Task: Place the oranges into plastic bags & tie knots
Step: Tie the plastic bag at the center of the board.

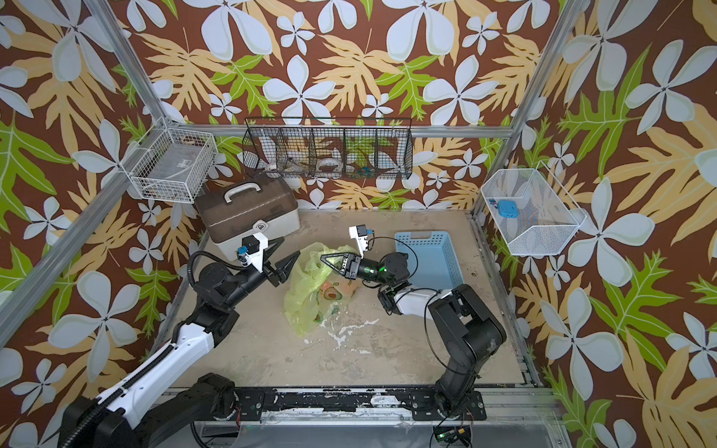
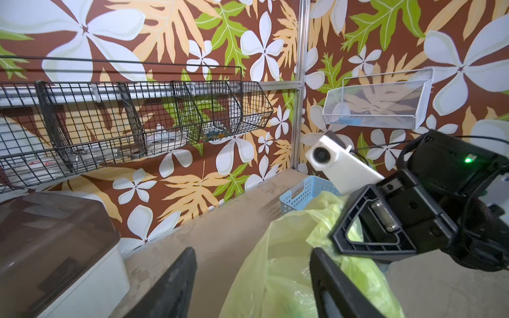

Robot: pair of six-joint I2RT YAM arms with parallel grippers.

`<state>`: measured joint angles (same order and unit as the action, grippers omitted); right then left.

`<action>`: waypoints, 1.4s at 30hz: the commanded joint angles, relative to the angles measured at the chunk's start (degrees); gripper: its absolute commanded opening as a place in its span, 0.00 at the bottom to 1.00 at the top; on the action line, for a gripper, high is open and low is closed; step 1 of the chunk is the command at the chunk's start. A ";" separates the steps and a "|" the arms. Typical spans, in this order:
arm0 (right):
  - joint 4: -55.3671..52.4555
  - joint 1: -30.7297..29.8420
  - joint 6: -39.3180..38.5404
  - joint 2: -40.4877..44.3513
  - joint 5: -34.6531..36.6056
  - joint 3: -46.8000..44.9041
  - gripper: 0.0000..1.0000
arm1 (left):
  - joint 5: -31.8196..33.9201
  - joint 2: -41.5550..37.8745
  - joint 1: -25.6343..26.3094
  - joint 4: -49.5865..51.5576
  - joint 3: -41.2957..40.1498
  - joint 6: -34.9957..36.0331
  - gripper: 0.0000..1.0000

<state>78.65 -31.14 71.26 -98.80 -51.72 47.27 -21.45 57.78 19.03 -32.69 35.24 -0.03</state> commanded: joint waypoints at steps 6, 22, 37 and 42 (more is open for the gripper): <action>6.36 -0.07 -2.39 -3.70 -10.09 1.98 0.00 | -11.66 -1.02 -0.22 -7.24 -3.28 -10.92 0.62; -2.01 -0.07 -10.57 0.19 -8.96 -0.61 0.00 | -24.86 11.10 -0.31 -8.26 3.61 -34.90 0.55; -2.98 -0.07 -10.71 -0.77 -8.00 -0.06 0.00 | -23.20 4.28 -0.22 -6.21 2.38 -36.06 0.49; -2.98 -0.07 -10.95 -0.95 -7.79 -0.02 0.00 | -25.53 7.62 -0.22 -7.96 0.90 -40.01 0.44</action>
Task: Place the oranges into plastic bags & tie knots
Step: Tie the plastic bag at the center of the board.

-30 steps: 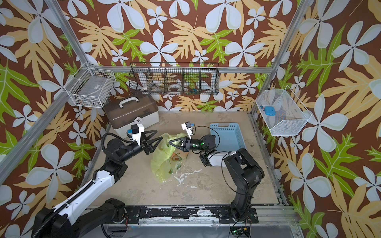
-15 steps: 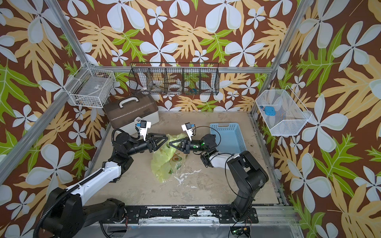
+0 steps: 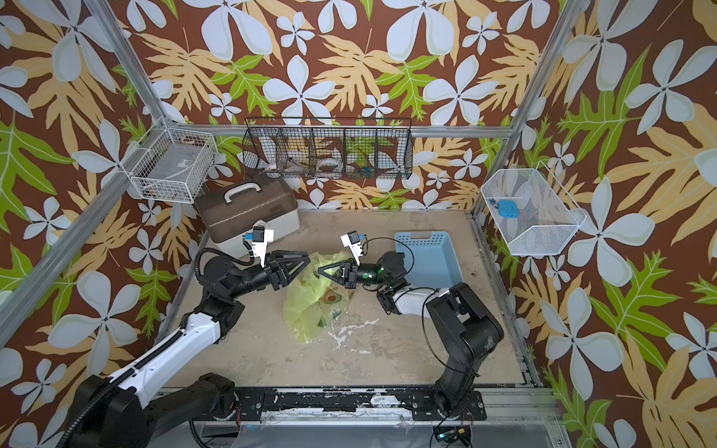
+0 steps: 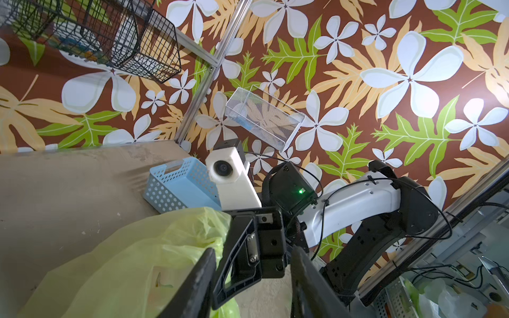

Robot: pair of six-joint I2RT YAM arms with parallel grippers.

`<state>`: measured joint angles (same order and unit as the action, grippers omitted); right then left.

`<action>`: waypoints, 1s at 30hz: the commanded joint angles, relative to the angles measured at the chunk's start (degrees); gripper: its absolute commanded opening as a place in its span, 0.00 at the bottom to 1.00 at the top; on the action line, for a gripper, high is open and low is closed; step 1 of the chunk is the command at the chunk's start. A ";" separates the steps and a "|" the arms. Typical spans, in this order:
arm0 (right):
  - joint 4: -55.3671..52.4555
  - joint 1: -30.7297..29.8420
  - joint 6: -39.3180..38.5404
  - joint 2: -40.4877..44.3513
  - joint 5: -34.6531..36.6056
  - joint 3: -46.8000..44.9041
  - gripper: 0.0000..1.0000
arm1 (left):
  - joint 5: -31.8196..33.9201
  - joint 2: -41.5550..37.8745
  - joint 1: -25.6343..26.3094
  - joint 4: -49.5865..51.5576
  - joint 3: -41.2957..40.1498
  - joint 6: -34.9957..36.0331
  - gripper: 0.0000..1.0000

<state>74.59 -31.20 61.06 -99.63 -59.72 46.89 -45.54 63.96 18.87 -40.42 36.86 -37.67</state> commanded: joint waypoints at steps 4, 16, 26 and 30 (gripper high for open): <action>1.04 0.00 -0.60 -0.34 0.15 0.48 0.00 | -1.53 4.50 -0.06 -1.86 -1.21 -3.35 0.43; 1.35 0.00 -0.07 -1.49 0.31 0.92 0.00 | -3.71 8.46 0.03 -2.65 -0.08 -4.26 0.43; 0.71 0.00 -0.34 -1.56 0.46 0.92 0.00 | -5.20 11.51 0.29 -14.50 -2.27 -12.01 0.22; 0.45 0.00 -0.46 -1.65 0.69 0.92 0.00 | -5.62 11.80 0.32 -16.59 -2.48 -13.12 0.09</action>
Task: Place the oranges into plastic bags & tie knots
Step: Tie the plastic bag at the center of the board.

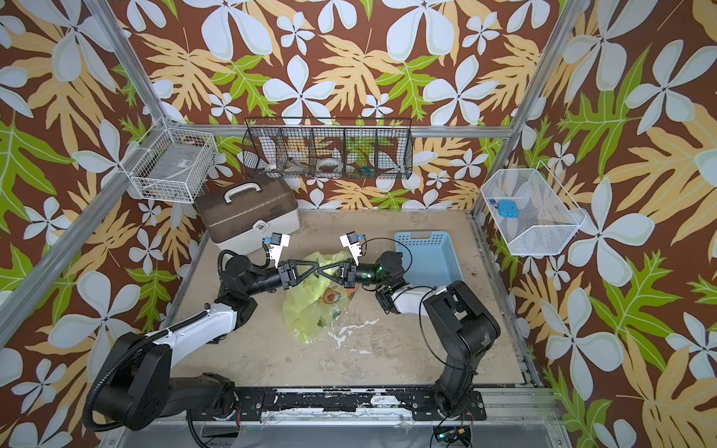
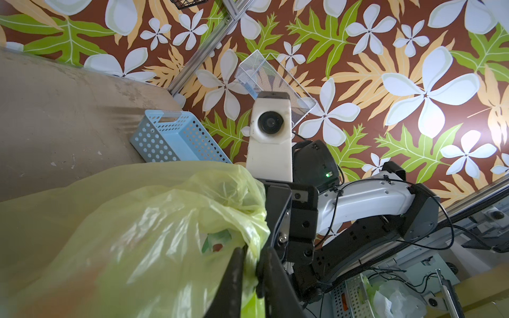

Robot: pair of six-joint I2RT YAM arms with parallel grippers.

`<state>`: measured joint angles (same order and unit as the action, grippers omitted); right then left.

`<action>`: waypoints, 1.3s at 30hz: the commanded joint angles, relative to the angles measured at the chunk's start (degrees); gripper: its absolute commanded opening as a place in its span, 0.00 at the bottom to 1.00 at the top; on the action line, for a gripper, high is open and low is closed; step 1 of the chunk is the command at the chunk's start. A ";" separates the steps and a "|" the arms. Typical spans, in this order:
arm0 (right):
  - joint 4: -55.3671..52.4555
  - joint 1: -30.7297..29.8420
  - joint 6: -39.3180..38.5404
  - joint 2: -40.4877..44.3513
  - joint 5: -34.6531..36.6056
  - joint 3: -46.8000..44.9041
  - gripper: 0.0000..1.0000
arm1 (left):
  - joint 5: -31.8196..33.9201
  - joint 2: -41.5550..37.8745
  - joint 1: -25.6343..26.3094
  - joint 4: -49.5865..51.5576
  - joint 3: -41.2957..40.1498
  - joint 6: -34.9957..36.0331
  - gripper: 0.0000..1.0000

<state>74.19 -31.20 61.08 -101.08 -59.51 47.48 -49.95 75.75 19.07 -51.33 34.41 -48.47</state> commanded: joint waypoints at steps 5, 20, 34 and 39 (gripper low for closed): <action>0.78 0.00 -0.44 -0.04 0.21 0.24 0.00 | -0.77 -0.42 0.09 -5.69 -0.20 -2.00 0.00; -3.18 2.02 -2.49 3.18 2.37 -2.74 0.29 | 4.72 -4.25 0.13 -3.44 -2.73 1.42 0.00; -1.48 2.02 -1.56 2.73 0.97 -2.22 0.00 | 3.80 -2.51 1.23 0.53 -2.42 5.19 0.43; -1.69 2.02 -1.67 2.64 0.94 -2.31 0.00 | 4.95 -2.10 1.26 -0.77 -2.27 4.65 0.35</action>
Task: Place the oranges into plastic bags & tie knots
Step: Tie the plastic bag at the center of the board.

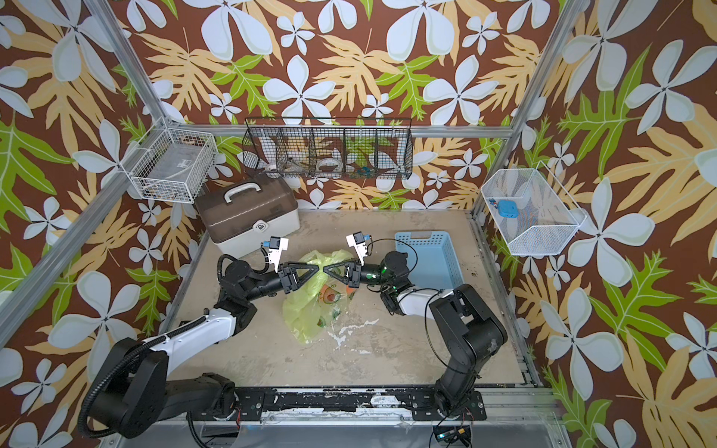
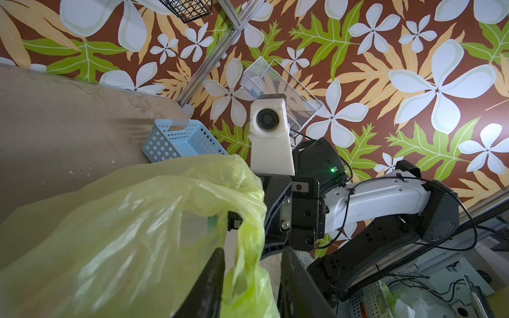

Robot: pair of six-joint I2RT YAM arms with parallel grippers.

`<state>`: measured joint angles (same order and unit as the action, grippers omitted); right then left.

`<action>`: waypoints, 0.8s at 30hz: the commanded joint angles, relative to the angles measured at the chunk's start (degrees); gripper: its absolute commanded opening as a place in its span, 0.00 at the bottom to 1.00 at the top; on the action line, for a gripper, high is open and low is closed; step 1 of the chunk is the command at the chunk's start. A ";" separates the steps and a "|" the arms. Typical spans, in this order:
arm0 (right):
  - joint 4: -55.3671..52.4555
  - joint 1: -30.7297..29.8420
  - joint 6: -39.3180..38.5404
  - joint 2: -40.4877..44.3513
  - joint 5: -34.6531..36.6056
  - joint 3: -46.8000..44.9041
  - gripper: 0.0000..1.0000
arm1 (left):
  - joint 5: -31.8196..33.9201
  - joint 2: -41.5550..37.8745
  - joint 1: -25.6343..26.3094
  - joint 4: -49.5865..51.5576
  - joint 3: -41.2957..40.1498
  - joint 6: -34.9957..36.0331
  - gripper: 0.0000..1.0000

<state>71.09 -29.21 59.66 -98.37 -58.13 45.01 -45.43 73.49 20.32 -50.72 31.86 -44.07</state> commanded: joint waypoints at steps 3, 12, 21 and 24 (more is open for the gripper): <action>1.04 0.03 -0.51 -0.07 -0.33 0.03 0.00 | 1.16 0.23 0.04 -2.35 0.31 -0.30 0.28; -0.86 0.05 -1.00 1.06 -0.04 -0.34 0.19 | 5.63 -1.33 -0.01 -5.90 -1.08 -1.64 0.00; -21.32 -0.42 -11.56 13.81 13.25 -9.87 0.35 | 9.60 1.65 -0.19 -5.01 -0.47 -3.84 0.00; -27.05 -1.60 -13.84 12.58 18.21 -7.29 0.31 | 9.45 3.48 -0.19 -1.30 0.21 -1.84 0.00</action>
<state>51.96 -30.17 50.24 -85.32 -46.72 36.32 -36.42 76.01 20.27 -54.11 31.38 -47.64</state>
